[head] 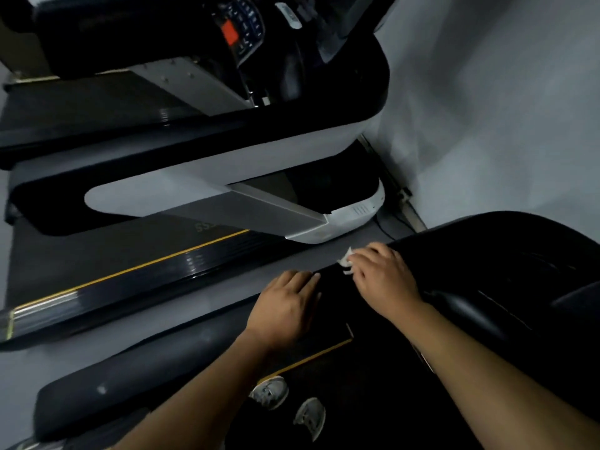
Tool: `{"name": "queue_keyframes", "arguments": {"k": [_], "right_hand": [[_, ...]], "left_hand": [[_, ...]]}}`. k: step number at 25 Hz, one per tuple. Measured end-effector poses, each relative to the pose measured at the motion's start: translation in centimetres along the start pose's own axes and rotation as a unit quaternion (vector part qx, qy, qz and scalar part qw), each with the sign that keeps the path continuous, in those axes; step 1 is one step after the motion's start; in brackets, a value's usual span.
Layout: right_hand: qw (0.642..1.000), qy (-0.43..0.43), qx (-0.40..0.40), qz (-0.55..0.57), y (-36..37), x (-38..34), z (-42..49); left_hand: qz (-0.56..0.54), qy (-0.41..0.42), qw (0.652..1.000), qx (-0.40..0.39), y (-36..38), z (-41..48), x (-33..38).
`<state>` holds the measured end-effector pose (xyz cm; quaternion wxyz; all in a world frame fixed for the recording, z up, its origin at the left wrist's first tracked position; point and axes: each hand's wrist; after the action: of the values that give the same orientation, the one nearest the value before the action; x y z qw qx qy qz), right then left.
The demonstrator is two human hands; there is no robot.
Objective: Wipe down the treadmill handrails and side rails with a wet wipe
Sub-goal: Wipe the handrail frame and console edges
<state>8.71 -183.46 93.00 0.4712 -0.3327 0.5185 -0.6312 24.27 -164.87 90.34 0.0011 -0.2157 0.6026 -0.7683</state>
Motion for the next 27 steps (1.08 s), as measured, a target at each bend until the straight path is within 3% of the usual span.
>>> {"name": "queue_keyframes", "arguments": {"k": [2,4,7,11,16,21,25,27], "right_hand": [[0.998,0.025,-0.027,0.05,0.2,-0.8,0.7],[0.994,-0.005,-0.061,0.088,0.8,-2.7,1.1],[0.99,-0.036,-0.118,0.071,0.4,-0.9,2.0],[0.963,0.077,-0.239,0.102,-0.1,0.6,5.3],[0.939,0.027,-0.313,0.141,-0.1,-0.8,5.9],[0.979,0.003,-0.192,0.071,0.1,-0.7,2.5],[0.988,-0.062,-0.141,0.025,0.7,-3.1,-2.3],[0.996,-0.047,-0.075,0.002,0.6,-2.2,-3.6]], "left_hand": [[0.003,-0.019,1.0,0.001,0.1,0.0,-0.1],[0.006,-0.024,1.0,-0.001,0.3,-0.1,-0.1],[0.004,-0.02,1.0,0.006,0.3,-0.1,0.0],[0.009,-0.016,1.0,0.016,0.1,-0.2,0.2],[0.012,-0.013,1.0,0.012,0.1,-0.2,0.2],[0.001,-0.01,1.0,0.012,0.2,-0.1,0.1],[-0.002,-0.011,1.0,0.018,0.1,-0.1,0.3],[-0.002,-0.014,1.0,0.015,0.1,-0.1,0.3]]}}
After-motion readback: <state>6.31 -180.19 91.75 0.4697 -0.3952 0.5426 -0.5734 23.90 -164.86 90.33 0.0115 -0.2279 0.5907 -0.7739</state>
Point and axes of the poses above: each hand's wrist, its own z-axis towards the middle knuckle, its own y-axis out of the palm, x = y × z, and after that the axes turned 8 degrees about -y, right-handed
